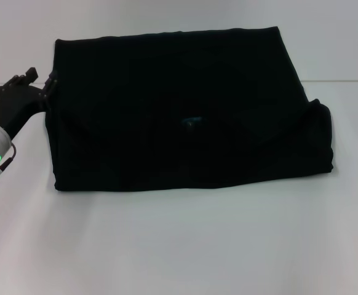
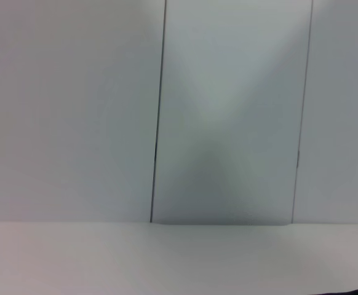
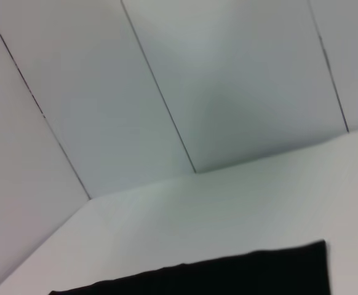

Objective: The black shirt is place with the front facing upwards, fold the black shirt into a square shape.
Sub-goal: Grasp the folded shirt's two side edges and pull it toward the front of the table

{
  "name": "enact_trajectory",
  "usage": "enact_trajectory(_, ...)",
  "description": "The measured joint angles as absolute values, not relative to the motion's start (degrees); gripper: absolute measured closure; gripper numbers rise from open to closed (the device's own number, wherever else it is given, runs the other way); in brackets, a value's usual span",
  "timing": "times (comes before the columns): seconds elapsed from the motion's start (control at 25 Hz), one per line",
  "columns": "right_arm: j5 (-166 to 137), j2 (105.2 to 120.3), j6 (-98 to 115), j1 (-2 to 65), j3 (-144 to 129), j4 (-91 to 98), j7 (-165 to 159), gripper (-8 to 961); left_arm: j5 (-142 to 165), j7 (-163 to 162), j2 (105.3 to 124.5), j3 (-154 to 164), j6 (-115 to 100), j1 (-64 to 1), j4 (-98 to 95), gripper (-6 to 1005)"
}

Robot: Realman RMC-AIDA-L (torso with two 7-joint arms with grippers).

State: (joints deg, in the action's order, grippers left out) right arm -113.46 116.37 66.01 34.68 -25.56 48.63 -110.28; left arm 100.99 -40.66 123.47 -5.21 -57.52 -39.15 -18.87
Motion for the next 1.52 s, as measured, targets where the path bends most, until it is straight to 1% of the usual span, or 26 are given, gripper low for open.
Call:
enact_trajectory(0.12, -115.7, 113.53, 72.2, 31.9, -26.7, 50.7, -119.3, 172, 100.9, -41.1, 123.34, -4.9, -56.3, -39.2, -18.9, 537)
enact_trajectory(0.16, -116.5, 112.8, 74.0, 31.2, -26.8, 50.5, -120.7, 174, 100.9, -41.1, 123.33, -4.8, -55.9, -39.3, -18.9, 538)
enact_trajectory(0.2, -117.3, 112.33, 75.5, 30.6, -26.8, 50.1, -121.1, 175, 100.9, -41.1, 123.33, -4.6, -55.2, -39.4, -18.9, 538)
enact_trajectory(0.24, -118.2, 112.18, 76.5, 29.8, -26.8, 49.3, -120.5, 177, 100.9, -41.0, 123.32, -4.5, -54.7, -39.5, -18.9, 538)
enact_trajectory(0.44, -116.7, 113.46, 77.0, 25.4, -24.1, 42.9, -104.0, 176, 100.8, -40.6, 123.35, -4.5, -53.9, -39.8, -18.5, 538)
enact_trajectory(0.64, -110.4, 113.8, 78.5, 21.5, -21.5, 31.7, -80.8, 176, 97.1, -37.6, 123.75, -4.8, -54.1, -39.7, -17.4, 538)
enact_trajectory(0.88, -109.1, 114.46, 76.0, 20.2, -18.6, 26.8, -72.2, 175, 92.3, -34.7, 123.8, -4.8, -54.5, -39.9, -15.3, 538)
enact_trajectory(1.2, -109.0, 117.99, 71.7, 20.0, -18.1, 27.0, -63.8, 174, 89.4, -34.1, 123.85, -4.9, -54.8, -40.2, -14.6, 539)
enact_trajectory(1.36, -108.9, 118.99, 72.2, 19.7, -16.3, 26.7, -59.2, 173, 87.1, -33.9, 123.91, -4.9, -57.5, -39.8, -13.7, 539)
enact_trajectory(1.52, -108.8, 119.45, 73.6, 19.3, -15.0, 26.5, -56.5, 173, 84.3, -33.9, 123.92, -4.9, -60.3, -39.5, -12.7, 539)
